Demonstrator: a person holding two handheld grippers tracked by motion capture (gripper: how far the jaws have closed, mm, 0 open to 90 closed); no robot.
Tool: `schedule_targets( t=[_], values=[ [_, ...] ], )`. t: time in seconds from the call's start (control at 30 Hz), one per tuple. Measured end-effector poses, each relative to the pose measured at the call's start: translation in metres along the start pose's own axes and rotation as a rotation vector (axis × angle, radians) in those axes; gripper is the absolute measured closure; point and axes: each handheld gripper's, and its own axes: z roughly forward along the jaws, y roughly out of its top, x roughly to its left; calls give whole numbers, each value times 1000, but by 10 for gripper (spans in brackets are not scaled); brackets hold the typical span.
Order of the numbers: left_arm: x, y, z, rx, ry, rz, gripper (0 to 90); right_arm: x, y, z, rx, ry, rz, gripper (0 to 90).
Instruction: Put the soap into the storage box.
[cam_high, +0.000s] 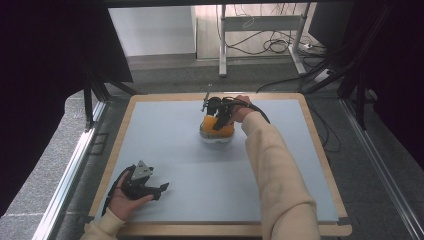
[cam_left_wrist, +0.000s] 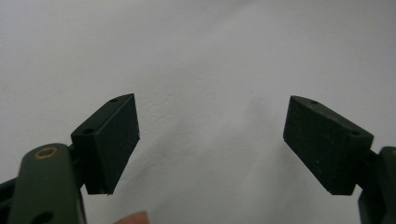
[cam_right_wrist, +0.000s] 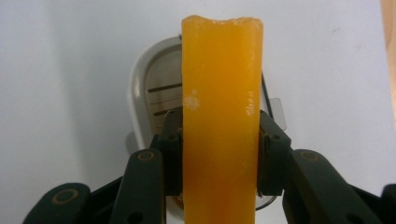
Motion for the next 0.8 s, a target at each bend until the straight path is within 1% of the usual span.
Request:
schedule_targets(
  t=[0.03, 0.07, 0.13, 0.17, 0.2, 0.23, 0.27, 0.3, 0.33, 0.37, 0.4, 0.47, 0.5, 0.53, 0.57, 0.6, 0.63, 0.7, 0.73, 0.8],
  values=[
    [0, 0, 0, 2, -1, 1, 188, 0, 0, 3, 11, 25, -5, 614],
    [0, 0, 0, 8, 0, 11, 187, 0, 0, 5, 12, 31, -8, 614],
    [0, 0, 1, 5, 0, 10, 187, 0, 0, 6, 12, 37, -8, 613],
    [0, 0, 1, 5, 0, 10, 188, 0, 1, 7, 7, 38, 0, 610],
    [0, 0, 1, 4, -1, 8, 187, -1, 2, 7, -5, 33, 9, 586],
    [0, 0, 1, 4, -1, 8, 187, -1, 2, 7, -5, 33, 9, 586],
    [0, 0, 1, 6, -1, 10, 187, -1, 3, 5, -9, 14, 14, 564],
    [0, 0, 1, 7, -2, 10, 187, -2, 3, 3, -26, -5, 36, 555],
    [-1, 0, 1, 6, -2, 10, 187, -2, 2, 1, -35, -14, 51, 541],
    [-1, 0, 1, 6, -2, 10, 188, -2, 2, 1, -35, -14, 51, 541],
    [-1, 0, 1, 5, -1, 11, 187, -2, 1, 0, -33, -24, 59, 492],
    [-1, 0, 1, 5, -1, 10, 187, -2, 0, -2, -36, -49, 72, 449],
    [-1, 0, 1, 5, -1, 10, 187, -2, 0, -2, -36, -49, 72, 449],
    [-1, 0, 1, 4, 0, 10, 187, -1, -1, -4, -42, -71, 90, 424],
    [-1, 0, 1, 4, 0, 11, 187, -1, -1, -4, -42, -71, 90, 424],
    [-2, 0, 1, 5, 0, 13, 187, -1, -3, -6, -53, -79, 114, 409],
    [-2, 0, 1, 5, 0, 13, 188, -1, -3, -7, -53, -81, 120, 402],
    [-2, 0, 1, 5, -1, 13, 187, -1, -4, -7, -52, -85, 118, 394],
    [-2, 0, 2, 7, -1, 14, 187, -1, -5, -8, -53, -91, 134, 375],
    [-2, 0, 1, 9, -1, 15, 187, -2, -5, -9, -59, -108, 151, 360]
  ],
)
